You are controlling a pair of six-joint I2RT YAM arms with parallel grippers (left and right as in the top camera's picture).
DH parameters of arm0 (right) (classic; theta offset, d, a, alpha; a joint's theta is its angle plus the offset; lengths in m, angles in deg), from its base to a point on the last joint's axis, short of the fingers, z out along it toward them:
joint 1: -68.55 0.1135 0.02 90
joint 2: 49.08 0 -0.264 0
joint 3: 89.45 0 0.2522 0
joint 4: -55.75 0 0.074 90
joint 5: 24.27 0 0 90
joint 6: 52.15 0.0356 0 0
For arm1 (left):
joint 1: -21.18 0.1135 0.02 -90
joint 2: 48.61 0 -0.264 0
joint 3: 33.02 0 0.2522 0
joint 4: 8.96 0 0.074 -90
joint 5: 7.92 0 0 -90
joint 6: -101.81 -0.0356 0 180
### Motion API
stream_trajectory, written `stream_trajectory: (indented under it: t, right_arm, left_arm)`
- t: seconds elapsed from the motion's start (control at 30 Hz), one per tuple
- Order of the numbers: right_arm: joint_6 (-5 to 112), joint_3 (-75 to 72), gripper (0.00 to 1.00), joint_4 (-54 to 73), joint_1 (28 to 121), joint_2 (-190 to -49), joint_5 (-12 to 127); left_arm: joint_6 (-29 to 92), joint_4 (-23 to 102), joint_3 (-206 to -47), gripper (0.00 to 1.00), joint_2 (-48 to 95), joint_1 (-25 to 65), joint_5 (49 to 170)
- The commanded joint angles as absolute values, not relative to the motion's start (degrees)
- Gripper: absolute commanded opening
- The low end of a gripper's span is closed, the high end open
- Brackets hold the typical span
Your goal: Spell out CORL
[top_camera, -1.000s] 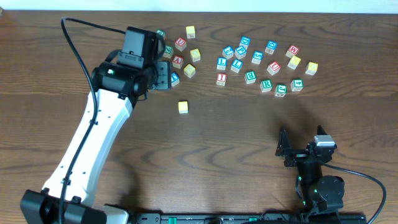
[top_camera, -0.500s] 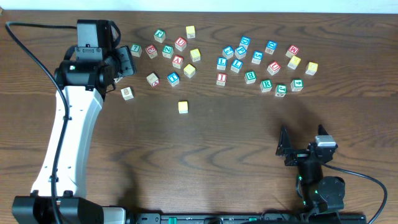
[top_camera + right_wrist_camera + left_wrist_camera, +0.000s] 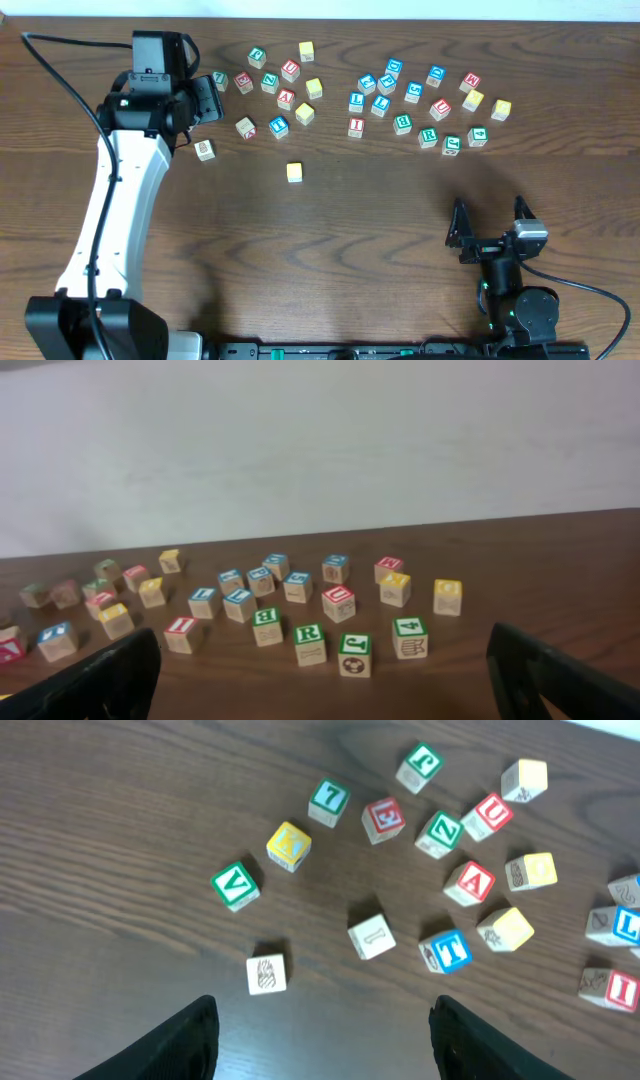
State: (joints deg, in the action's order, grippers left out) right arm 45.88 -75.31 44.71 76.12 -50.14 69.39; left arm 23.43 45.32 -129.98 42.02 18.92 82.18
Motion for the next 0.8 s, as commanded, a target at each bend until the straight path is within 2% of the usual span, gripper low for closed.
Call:
stream_trajectory:
  t: [0.0, 0.4, 0.53, 0.77]
  right_arm:
    - [47.24, -75.35, 0.99, 44.77, 75.75, -50.12, 68.28]
    - [47.24, -72.23, 0.99, 45.21, 75.71, -53.14, 64.45]
    - [46.49, -66.22, 0.99, 44.77, 75.6, -60.42, 64.45]
    - [42.84, -48.95, 0.99, 39.92, 75.6, -81.99, 61.24]
  left_arm:
    - [23.67, 43.68, -129.74, 0.67, 42.35, 18.96, 82.49]
    - [19.3, 42.45, -129.74, 0.68, 42.35, 18.96, 82.51]
    - [19.36, 42.5, -129.81, 0.68, 42.35, 18.96, 83.16]
    - [19.38, 44.75, -131.97, 0.68, 42.35, 18.96, 83.14]
